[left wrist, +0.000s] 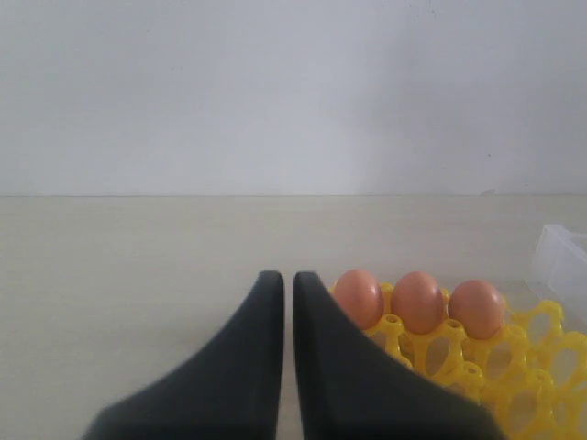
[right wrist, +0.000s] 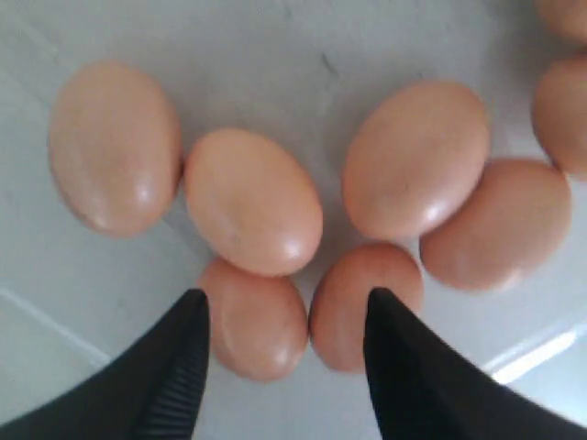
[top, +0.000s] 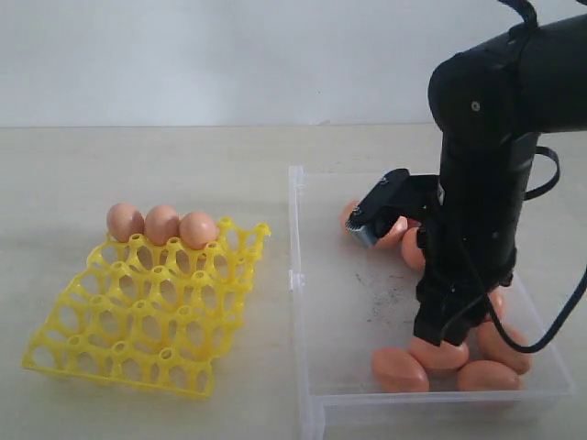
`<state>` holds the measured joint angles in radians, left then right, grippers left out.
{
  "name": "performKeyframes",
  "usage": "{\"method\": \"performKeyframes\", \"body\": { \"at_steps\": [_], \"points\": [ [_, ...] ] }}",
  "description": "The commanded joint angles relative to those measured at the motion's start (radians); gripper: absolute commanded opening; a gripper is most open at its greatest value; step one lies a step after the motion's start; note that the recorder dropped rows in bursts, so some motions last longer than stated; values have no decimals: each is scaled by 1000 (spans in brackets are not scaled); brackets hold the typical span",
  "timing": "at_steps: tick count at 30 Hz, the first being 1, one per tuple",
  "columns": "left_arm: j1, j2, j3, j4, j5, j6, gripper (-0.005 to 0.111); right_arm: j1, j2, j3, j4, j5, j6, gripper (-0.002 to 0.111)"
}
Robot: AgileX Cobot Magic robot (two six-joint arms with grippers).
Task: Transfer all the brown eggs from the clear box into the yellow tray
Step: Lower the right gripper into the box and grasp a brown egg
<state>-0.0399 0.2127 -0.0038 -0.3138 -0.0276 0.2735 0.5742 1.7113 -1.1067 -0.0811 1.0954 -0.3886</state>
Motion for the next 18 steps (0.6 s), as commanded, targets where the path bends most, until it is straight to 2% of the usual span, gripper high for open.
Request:
{"method": "performKeyframes", "body": {
  "at_steps": [1, 6, 14, 16, 18],
  "points": [
    [-5, 3, 4, -5, -10, 5, 4, -7, -3, -11, 56, -129, -288, 46],
    [-5, 3, 4, -5, -8, 5, 4, -7, 17, -11, 87, -97, -459, 46],
    [-5, 3, 4, -5, -8, 5, 4, -7, 54, -11, 99, 31, -492, 46],
    [-5, 3, 4, -5, -8, 5, 4, -7, 62, -11, 99, 22, -492, 51],
    [-5, 3, 4, -5, -8, 5, 4, -7, 68, -11, 104, -12, -489, 62]
  ]
}}
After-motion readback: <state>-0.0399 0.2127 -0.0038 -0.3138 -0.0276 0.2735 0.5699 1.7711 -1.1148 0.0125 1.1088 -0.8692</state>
